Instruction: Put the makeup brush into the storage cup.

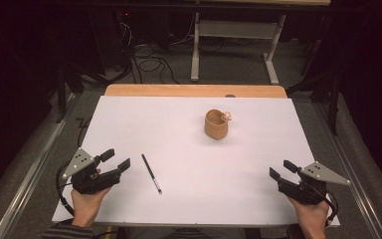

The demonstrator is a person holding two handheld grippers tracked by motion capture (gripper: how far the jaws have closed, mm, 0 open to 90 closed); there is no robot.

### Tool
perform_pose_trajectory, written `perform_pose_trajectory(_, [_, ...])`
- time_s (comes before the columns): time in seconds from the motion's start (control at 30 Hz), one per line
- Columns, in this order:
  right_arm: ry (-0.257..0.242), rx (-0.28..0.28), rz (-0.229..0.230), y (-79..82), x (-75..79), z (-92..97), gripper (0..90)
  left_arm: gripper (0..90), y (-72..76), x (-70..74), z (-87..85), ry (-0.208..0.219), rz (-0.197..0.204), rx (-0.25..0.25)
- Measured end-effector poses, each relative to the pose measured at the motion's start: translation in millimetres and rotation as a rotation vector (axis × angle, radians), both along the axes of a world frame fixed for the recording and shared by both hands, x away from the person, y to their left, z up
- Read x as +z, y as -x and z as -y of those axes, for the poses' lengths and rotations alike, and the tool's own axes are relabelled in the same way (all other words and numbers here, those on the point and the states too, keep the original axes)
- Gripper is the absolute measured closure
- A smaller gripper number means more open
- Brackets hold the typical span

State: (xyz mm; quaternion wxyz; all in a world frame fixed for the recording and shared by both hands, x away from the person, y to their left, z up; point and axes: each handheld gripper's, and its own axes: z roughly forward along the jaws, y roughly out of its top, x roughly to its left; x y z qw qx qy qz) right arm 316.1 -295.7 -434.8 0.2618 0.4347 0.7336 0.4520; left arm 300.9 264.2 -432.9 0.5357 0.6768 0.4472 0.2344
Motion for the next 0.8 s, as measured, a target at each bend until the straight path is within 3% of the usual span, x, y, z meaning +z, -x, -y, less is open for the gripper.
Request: perform_pose_trajectory(0.8, [0.008, 0.001, -0.008, 0.2, -0.3, 0.4, 42.2, 32.2, -1.8, -0.5, -0.1, 0.001, -0.015, -0.004])
